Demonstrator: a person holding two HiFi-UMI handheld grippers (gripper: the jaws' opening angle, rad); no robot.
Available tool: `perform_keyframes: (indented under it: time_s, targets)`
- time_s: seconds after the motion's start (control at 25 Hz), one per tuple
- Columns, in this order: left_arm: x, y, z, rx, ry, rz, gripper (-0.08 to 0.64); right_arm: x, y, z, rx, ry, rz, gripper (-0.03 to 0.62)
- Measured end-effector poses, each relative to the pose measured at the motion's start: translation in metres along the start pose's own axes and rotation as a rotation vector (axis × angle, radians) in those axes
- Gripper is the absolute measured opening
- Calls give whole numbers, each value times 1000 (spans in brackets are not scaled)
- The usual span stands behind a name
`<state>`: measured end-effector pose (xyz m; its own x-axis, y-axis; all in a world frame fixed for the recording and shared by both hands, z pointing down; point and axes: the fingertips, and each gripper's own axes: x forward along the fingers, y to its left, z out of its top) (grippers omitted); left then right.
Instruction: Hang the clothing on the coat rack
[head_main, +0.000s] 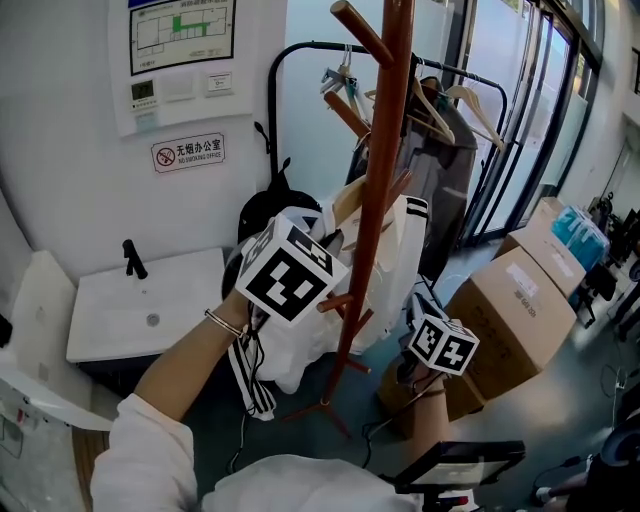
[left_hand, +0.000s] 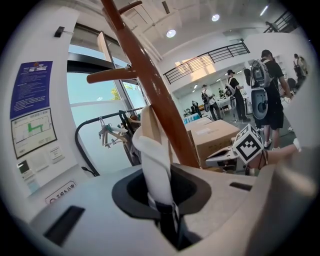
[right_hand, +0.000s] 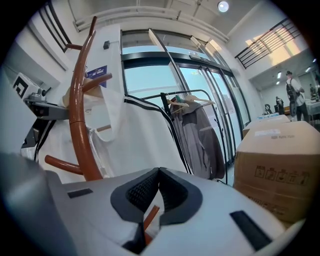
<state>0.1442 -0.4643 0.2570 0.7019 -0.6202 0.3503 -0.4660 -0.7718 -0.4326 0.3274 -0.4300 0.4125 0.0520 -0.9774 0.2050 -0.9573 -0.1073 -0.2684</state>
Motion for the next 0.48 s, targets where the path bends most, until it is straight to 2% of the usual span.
perform_keyframes:
  time_s: [0.28,0.48]
  targets:
    - [1,-3,-1,-2,-6,-17,58,-2,-4,-7,9,17,-8,23]
    - [-1,-7,3,-77,-27,-109,73,-3,-3,-6,7,14,-5,23]
